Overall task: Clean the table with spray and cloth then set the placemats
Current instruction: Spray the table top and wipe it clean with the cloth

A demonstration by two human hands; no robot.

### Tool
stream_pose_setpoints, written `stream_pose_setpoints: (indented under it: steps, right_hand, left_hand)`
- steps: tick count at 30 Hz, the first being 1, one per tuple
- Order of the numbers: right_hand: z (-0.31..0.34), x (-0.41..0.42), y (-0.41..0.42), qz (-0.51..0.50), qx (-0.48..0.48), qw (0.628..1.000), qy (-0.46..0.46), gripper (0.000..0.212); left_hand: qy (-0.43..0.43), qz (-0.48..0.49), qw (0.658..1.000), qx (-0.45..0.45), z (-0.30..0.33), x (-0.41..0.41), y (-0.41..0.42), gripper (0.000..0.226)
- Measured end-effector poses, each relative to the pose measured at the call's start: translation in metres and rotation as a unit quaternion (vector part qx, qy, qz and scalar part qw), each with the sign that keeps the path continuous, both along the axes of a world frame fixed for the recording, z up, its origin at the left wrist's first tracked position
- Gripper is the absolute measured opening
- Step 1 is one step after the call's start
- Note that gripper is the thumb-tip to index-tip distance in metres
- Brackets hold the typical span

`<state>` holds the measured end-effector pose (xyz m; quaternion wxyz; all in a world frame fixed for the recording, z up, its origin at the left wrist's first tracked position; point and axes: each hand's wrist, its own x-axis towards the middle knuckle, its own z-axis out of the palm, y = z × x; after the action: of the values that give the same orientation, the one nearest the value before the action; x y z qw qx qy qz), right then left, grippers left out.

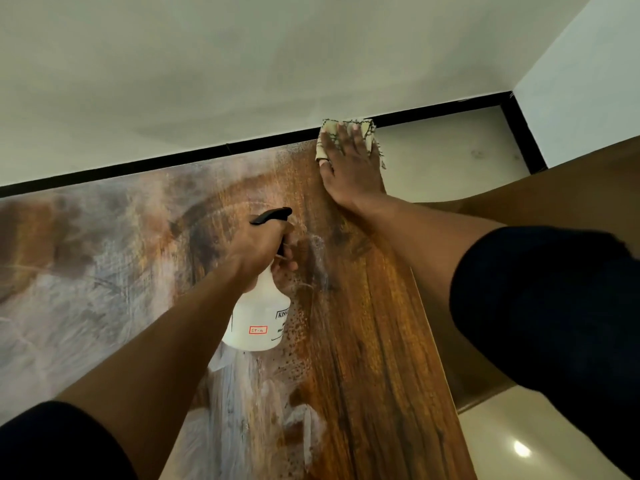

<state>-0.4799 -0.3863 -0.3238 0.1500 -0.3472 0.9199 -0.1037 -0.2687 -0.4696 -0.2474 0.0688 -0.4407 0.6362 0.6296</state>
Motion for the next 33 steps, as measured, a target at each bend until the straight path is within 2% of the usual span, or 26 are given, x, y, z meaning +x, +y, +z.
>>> stream_pose_setpoints:
  steps: [3,7,10,12,15,18,20,22,24,26,30,33]
  right_hand:
    - [0.001,0.025,-0.018,0.012,0.003,1.0,0.0,0.064]
    - [0.004,0.071,-0.032,0.132,0.004,0.991,0.002,0.066]
    - [0.005,0.061,-0.024,0.168,0.006,0.986,0.003,0.066]
    - [0.005,0.037,-0.015,0.129,0.006,0.991,0.019,0.065]
    - [0.005,-0.006,0.005,0.012,0.011,1.0,0.014,0.066]
    - [0.003,-0.027,0.018,-0.078,0.024,0.997,-0.015,0.069]
    - [0.0,-0.026,0.015,-0.099,0.029,0.995,-0.015,0.069]
    - [-0.001,-0.017,0.01,-0.093,0.024,0.995,0.001,0.068]
    - [-0.001,-0.007,0.006,-0.064,0.014,0.998,0.018,0.068]
    - [0.0,0.011,0.001,0.003,0.008,0.999,0.041,0.068]
    - [-0.001,0.052,-0.013,0.167,0.008,0.985,0.045,0.068]
    - [-0.001,0.044,-0.004,0.179,0.021,0.983,0.033,0.07]
  left_hand:
    - [0.008,0.063,0.997,-0.035,-0.003,0.007,-0.01,0.024]
    - [0.013,0.13,0.99,-0.055,-0.007,0.016,-0.02,0.022]
    - [0.023,0.143,0.988,-0.047,-0.009,0.021,-0.024,0.022]
    - [0.029,0.145,0.988,-0.043,-0.01,0.025,-0.023,0.024]
    - [0.025,0.146,0.988,-0.046,-0.012,0.027,-0.02,0.025]
    - [0.013,0.138,0.989,-0.046,-0.013,0.028,-0.017,0.015]
    - [-0.003,0.133,0.99,-0.038,-0.015,0.03,-0.017,0.032]
    - [0.001,0.13,0.991,-0.041,-0.013,0.031,-0.017,0.029]
    - [0.01,0.129,0.991,-0.044,-0.012,0.031,-0.015,0.014]
    - [0.014,0.13,0.99,-0.053,-0.009,0.03,-0.013,0.02]
    - [0.011,0.145,0.988,-0.054,-0.01,0.029,-0.014,0.016]
    - [0.013,0.143,0.988,-0.055,-0.009,0.028,-0.014,0.019]
